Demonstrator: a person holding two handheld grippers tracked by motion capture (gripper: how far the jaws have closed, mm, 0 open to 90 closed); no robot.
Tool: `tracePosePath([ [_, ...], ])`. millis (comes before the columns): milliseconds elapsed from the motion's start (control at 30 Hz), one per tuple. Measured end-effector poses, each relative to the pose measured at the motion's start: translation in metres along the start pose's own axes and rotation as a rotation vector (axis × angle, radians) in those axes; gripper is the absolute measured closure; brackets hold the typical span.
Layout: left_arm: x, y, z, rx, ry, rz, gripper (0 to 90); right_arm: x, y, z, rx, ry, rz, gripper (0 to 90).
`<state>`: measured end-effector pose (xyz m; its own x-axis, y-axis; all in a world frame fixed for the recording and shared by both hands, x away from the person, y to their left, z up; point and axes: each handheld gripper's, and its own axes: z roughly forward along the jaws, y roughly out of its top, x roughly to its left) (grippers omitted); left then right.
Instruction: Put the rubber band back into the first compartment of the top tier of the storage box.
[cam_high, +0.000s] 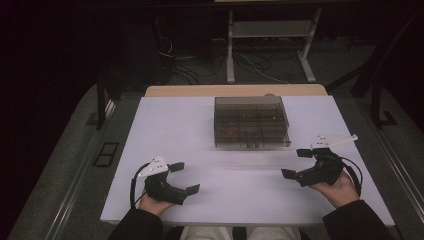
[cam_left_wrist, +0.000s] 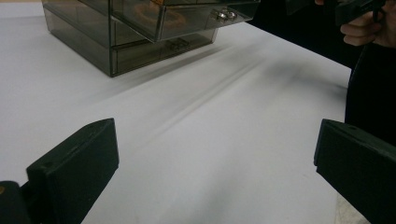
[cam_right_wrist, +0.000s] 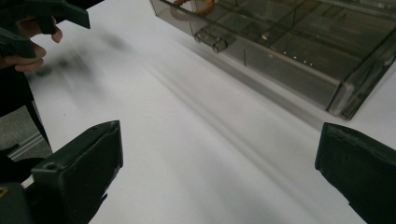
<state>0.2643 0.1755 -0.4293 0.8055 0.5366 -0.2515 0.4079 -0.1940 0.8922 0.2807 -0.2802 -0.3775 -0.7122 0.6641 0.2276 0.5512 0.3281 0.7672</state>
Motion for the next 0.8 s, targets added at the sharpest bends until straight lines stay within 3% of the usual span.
tracePosePath([
  [433, 0.000, 0.000, 0.000, -0.001, 0.003, -0.003, 0.0, -0.005, -0.037, 0.008, -0.001, -0.029, 0.036, 0.1],
  [800, 0.001, 0.000, 0.000, 0.004, 0.001, -0.004, 0.0, -0.004, -0.050, 0.015, 0.014, -0.032, 0.051, 0.1],
])
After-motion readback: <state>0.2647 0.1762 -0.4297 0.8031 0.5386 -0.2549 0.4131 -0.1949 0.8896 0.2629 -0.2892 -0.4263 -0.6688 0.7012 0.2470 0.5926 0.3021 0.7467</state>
